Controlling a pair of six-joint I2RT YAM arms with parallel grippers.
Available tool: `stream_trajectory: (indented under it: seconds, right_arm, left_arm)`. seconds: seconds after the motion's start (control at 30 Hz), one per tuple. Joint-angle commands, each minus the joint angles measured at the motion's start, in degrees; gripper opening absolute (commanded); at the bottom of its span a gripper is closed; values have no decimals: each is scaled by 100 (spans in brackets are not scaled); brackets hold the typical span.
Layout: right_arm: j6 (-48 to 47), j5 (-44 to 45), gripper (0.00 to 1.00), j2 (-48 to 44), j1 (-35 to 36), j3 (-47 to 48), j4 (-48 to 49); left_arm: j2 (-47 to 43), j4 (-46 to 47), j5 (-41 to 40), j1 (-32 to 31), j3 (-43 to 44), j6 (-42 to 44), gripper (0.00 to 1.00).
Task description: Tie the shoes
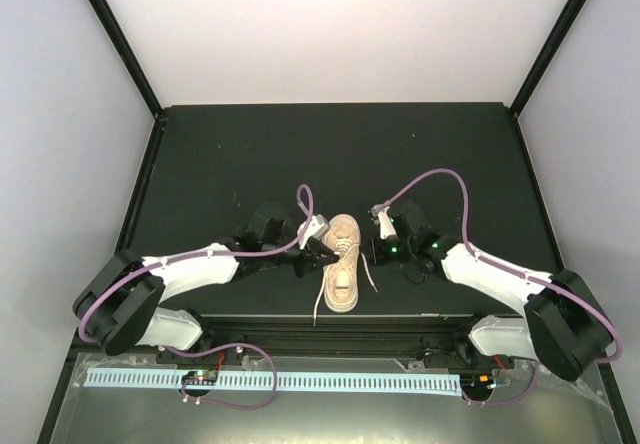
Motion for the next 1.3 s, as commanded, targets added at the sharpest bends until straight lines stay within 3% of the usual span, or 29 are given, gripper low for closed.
stream_trajectory:
  seconds: [0.0, 0.27, 0.57, 0.67, 0.8, 0.93, 1.27]
  right_arm:
    - [-247, -78, 2, 244, -36, 599, 84]
    - [-567, -1188, 2, 387, 63, 640, 482]
    - [-644, -1205, 2, 336, 86, 202, 546]
    - [-649, -1212, 2, 329, 81, 178, 564]
    - [-676, -1186, 2, 325, 87, 169, 578]
    - [-668, -1186, 2, 309, 80, 135, 578]
    - [-663, -1138, 2, 137, 82, 64, 546]
  left_arm:
    - [-157, -112, -24, -193, -74, 232, 2]
    - [-329, -658, -717, -565, -275, 112, 4]
    - [-1525, -1044, -1472, -614, -674, -537, 48]
    - [-1972, -1300, -1897, -573, -667, -749, 56]
    - [-2031, -1311, -2095, -384, -515, -1179, 57]
    - [-1461, -1343, -2244, -295, -135, -1485, 58]
    - [-57, -1472, -2005, -240, 604, -1376, 43]
